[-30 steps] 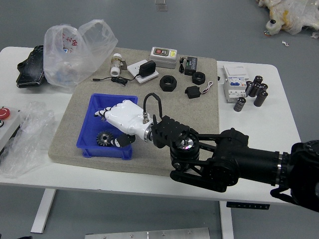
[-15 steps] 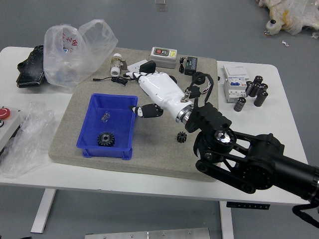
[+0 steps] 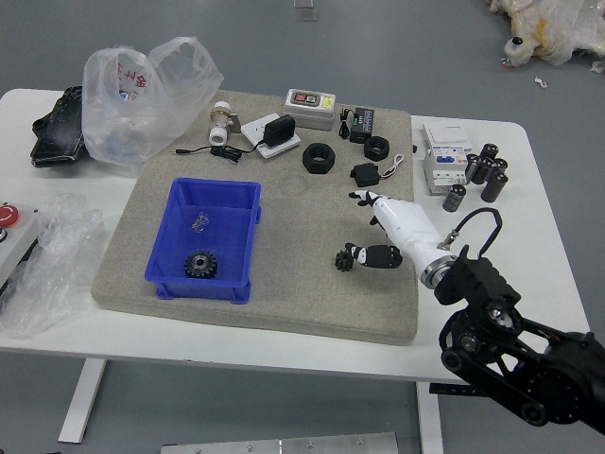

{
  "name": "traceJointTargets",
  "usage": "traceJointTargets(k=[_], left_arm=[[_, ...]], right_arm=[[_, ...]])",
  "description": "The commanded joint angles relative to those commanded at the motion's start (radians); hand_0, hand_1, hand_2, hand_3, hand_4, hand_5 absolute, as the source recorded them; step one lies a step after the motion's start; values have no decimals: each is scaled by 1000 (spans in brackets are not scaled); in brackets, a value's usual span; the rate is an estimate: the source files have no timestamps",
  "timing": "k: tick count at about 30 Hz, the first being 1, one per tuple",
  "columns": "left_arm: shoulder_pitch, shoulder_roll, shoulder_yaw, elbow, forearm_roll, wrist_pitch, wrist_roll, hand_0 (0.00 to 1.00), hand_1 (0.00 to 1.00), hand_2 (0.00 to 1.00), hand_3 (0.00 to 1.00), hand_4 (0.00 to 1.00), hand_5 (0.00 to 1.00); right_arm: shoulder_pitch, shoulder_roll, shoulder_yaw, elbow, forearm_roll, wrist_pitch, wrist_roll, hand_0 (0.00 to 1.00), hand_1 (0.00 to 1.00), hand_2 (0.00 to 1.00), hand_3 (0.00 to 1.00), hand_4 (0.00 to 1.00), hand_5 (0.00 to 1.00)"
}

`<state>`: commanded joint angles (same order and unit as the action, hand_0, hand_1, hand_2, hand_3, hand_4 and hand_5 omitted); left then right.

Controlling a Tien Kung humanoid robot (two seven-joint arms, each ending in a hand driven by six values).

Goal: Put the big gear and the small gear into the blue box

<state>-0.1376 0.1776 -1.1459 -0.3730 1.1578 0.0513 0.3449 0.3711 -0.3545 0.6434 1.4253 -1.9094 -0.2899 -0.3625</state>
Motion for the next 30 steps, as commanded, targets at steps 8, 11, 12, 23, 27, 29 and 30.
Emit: traceJointTargets(k=[8, 11, 12, 23, 27, 29, 30], left_arm=[[-4, 0, -1, 1, 3, -1, -3, 623, 575, 559, 628, 685, 467], [-2, -1, -1, 0, 3, -1, -1, 623, 576, 559, 628, 691, 472], [-1, -1, -1, 0, 3, -1, -1, 623, 576, 559, 628, 691, 472], [-2, -5, 4, 1, -3, 0, -4, 623, 576, 559, 628, 694, 476], [-2, -5, 3, 1, -2, 0, -5, 623, 576, 559, 628, 694, 476], [-3, -5, 3, 1, -2, 0, -5, 623, 575, 559, 627, 694, 478], [-3, -5, 4, 1, -2, 0, -5, 623, 575, 559, 627, 694, 478]], right_arm=[[-26, 20, -39, -8, 10, -1, 3, 364, 570, 791, 867, 789, 211], [-24, 21, -38, -12, 6, -1, 0, 364, 560, 766, 853, 783, 218], [-23, 22, -39, -14, 5, -2, 0, 364, 560, 766, 853, 783, 218], [-2, 48, -78, -62, 14, -38, 14, 304, 439, 372, 549, 435, 8], [1, 48, -79, -60, 18, -58, 25, 304, 439, 372, 549, 435, 8], [2, 48, -80, -61, 22, -66, 31, 299, 436, 351, 513, 479, 2], [2, 49, -79, -62, 24, -69, 34, 299, 436, 351, 513, 479, 2]])
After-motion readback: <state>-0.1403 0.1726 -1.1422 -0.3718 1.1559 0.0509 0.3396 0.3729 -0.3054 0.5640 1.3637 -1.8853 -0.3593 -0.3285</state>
